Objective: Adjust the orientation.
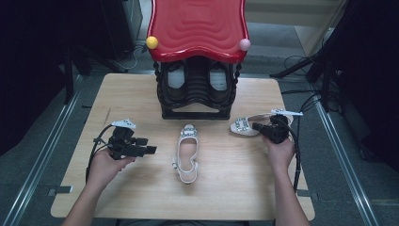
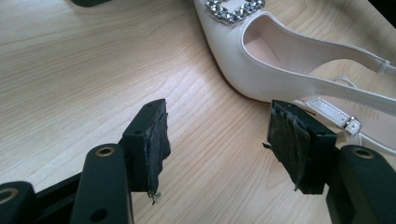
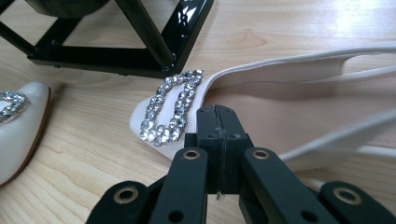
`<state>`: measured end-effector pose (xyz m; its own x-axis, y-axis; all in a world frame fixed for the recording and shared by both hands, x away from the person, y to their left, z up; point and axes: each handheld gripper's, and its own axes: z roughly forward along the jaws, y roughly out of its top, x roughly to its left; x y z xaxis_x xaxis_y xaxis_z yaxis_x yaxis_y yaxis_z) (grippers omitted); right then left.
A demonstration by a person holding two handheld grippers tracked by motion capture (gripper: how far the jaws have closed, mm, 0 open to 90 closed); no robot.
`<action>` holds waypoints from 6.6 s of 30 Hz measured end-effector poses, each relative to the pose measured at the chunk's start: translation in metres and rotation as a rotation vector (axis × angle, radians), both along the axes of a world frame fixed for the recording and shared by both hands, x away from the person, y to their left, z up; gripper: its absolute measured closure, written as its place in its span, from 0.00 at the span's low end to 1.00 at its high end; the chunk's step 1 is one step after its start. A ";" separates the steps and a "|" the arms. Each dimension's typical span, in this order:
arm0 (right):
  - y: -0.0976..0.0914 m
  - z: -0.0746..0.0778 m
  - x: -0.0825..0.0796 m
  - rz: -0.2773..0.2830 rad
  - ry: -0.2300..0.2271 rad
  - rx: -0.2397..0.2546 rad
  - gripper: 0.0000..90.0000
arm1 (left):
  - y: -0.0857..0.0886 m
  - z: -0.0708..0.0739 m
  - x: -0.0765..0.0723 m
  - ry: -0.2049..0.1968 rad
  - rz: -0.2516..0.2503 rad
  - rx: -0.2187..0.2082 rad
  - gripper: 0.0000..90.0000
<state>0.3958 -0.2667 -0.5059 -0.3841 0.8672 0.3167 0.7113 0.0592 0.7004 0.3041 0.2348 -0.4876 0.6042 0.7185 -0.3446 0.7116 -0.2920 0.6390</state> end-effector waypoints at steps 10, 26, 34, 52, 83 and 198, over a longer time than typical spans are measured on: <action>0.004 -0.002 0.005 0.007 0.015 0.015 1.00 | 0.005 -0.001 -0.003 0.002 0.017 0.003 0.43; 0.012 -0.004 0.006 -0.044 -0.001 0.033 1.00 | 0.004 -0.003 -0.001 0.010 0.008 0.009 0.43; -0.001 0.008 -0.002 -0.053 -0.019 0.019 1.00 | 0.002 -0.002 0.001 0.003 -0.003 0.005 0.43; -0.059 0.046 -0.034 -0.154 -0.145 0.023 1.00 | -0.006 -0.003 0.009 0.009 -0.025 0.019 0.43; -0.042 0.022 -0.034 -0.071 0.000 -0.054 1.00 | -0.006 -0.005 0.020 0.018 -0.019 0.015 0.43; 0.069 0.038 -0.069 0.192 0.037 -0.023 0.97 | -0.026 -0.005 0.024 -0.024 -0.065 0.028 0.43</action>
<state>0.3270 -0.1979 -0.4683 -0.5321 0.7859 0.3149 0.7103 0.2120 0.6712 0.3277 0.2087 -0.4925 0.6578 0.6866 -0.3096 0.6753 -0.3554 0.6463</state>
